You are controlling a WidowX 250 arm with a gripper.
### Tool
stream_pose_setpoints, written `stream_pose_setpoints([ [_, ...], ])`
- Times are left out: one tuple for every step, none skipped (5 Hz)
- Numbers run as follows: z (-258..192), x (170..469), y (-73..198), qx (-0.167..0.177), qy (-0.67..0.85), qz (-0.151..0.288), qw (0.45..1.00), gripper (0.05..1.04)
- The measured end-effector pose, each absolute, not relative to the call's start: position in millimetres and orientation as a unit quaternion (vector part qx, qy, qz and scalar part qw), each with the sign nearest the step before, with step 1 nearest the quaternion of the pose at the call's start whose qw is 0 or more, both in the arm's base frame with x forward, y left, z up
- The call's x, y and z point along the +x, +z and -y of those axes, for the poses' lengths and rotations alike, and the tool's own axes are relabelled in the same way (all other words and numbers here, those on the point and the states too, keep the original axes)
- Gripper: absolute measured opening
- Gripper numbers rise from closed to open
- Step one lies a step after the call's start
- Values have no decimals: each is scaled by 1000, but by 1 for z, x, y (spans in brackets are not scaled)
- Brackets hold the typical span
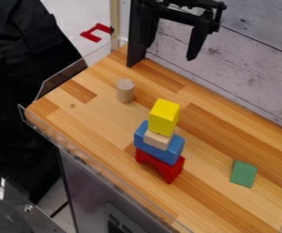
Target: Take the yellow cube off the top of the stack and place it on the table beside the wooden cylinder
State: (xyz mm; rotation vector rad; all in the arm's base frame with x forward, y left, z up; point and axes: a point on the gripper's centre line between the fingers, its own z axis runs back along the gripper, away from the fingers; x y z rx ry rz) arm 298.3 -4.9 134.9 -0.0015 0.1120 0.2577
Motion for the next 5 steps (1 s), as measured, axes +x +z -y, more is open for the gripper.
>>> stream_pose_setpoints([
  [5,297,124,1,129,-71,989,1001],
  [7,287,122,-5,129,-65,989,1001],
  [11,274,128,-6,135,-51,989,1001],
  [21,258,132,-9,135,-49,990,1001],
  [32,249,123,-25,130,-58,989,1001],
])
